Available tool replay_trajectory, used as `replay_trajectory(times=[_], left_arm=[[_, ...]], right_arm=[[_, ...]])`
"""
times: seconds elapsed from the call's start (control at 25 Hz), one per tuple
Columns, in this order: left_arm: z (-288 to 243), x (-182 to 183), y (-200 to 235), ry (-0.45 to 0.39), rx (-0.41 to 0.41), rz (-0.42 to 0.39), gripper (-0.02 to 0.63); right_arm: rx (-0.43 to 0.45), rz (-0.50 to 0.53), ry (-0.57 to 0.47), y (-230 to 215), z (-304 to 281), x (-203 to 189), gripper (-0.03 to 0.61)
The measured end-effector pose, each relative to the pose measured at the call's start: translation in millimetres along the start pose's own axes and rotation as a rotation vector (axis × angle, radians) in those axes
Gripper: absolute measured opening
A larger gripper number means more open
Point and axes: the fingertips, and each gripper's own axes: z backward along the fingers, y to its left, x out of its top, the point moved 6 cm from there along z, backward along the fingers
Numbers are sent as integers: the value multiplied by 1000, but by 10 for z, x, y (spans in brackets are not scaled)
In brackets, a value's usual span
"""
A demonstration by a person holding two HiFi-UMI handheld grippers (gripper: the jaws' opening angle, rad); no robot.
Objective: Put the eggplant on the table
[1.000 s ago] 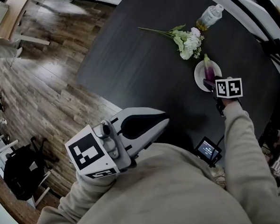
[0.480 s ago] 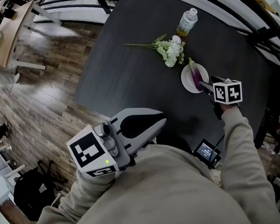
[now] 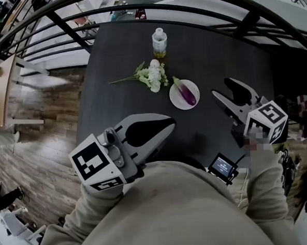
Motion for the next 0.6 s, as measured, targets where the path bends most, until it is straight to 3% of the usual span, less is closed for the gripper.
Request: replay_trajectory(times=[0.12, 0.24, 0.32, 0.44, 0.6], left_arm=[[-154, 163, -27, 7, -55, -38, 5], [-265, 335, -45, 0, -92, -69, 5], [-321, 442, -64, -8, -113, -91, 5], [-412, 546, -89, -10, -145, -107, 5], [-555, 562, -107, -3, -181, -115, 5]], right_arm=[[39, -19, -168, 237, 473, 345, 232], [89, -59, -322, 458, 891, 626, 81], [129, -58, -407, 620, 1130, 767, 21], [145, 6, -456, 842, 1331, 875, 15], [112, 88, -417, 948, 1369, 835, 14]])
